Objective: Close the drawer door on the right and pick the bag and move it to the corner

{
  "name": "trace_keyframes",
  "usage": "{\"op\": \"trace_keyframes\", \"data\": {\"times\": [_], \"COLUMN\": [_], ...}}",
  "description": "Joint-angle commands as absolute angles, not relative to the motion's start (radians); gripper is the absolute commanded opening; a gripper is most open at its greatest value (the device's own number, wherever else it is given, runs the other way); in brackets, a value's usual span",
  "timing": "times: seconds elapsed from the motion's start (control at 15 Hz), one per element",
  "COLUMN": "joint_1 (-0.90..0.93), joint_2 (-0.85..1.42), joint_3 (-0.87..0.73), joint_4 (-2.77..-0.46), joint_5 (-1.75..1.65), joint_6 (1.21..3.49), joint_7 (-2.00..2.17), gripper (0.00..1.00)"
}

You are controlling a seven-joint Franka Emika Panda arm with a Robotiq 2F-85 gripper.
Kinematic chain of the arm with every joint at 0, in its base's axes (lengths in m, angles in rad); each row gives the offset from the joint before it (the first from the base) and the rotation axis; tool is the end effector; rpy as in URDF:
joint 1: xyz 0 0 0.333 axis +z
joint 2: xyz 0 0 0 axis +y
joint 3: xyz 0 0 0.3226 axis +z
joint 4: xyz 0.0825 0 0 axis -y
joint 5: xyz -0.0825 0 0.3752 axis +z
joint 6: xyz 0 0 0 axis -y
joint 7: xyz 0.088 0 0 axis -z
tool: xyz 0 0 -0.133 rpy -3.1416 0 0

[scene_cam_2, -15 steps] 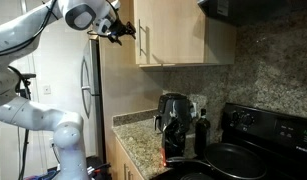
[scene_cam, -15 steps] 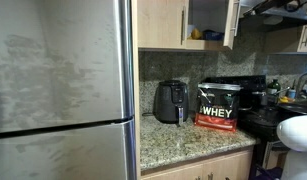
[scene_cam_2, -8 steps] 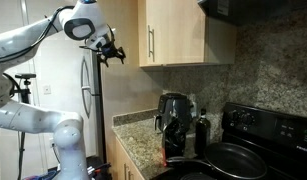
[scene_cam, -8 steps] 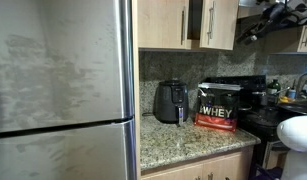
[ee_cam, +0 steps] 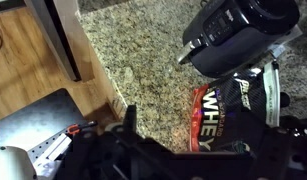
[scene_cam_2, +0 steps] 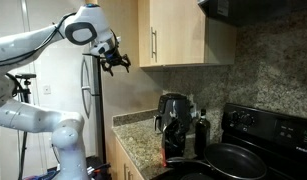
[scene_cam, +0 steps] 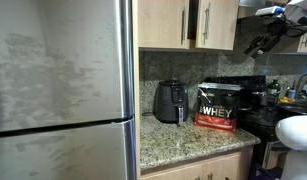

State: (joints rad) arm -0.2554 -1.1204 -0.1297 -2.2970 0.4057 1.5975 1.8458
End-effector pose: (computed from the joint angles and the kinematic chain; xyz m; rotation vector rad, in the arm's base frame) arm 0.1856 -0.0500 0.6953 -1.2271 2.1539 0.0748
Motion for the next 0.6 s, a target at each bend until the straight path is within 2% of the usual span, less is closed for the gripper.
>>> {"op": "trace_keyframes", "data": {"times": [0.0, 0.13, 0.27, 0.33, 0.53], "joint_1": [-0.353, -0.410, -0.389, -0.352, -0.348], "joint_2": [-0.991, -0.901, -0.788, -0.890, -0.786], "joint_3": [-0.073, -0.021, 0.001, -0.039, -0.022], "joint_4": [-2.348, -2.344, -2.315, -2.359, -2.335], "joint_5": [0.365, 0.380, 0.361, 0.352, 0.345], "joint_6": [1.854, 2.031, 2.190, 2.109, 2.201], "joint_7": [1.818, 1.825, 1.922, 1.883, 1.925], "gripper": [1.00, 1.00, 1.00, 1.00, 1.00]}}
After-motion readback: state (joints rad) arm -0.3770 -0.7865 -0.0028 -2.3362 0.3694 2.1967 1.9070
